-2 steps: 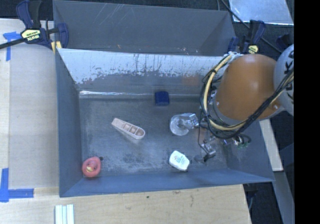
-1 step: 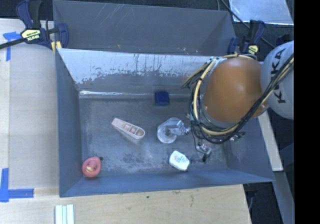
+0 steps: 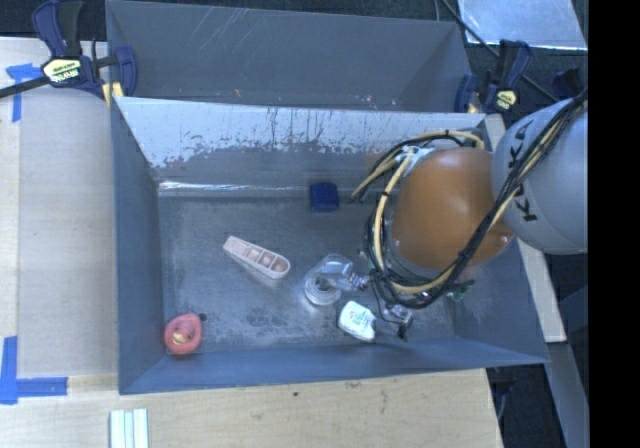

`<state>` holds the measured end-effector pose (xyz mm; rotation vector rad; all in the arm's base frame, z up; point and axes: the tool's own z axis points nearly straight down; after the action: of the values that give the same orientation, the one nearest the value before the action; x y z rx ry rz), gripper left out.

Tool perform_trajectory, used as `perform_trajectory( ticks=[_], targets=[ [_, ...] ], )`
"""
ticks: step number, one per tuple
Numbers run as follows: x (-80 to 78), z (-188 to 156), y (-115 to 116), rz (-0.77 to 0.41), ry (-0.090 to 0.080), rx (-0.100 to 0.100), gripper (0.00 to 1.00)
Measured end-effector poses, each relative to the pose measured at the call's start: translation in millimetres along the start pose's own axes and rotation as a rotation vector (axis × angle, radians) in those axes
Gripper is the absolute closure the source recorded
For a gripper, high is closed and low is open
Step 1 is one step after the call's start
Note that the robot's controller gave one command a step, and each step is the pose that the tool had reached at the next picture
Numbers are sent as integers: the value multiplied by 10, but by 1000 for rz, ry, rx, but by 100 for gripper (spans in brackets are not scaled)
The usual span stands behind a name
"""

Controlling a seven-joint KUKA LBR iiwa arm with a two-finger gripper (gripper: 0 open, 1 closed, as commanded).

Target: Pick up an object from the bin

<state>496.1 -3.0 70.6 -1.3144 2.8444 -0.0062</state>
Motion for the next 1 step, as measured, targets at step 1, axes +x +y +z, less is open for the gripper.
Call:
perform_trajectory(
  ticks=[1],
  targets=[
    [-101,-66,4,-302,-18,12,100]
  ],
)
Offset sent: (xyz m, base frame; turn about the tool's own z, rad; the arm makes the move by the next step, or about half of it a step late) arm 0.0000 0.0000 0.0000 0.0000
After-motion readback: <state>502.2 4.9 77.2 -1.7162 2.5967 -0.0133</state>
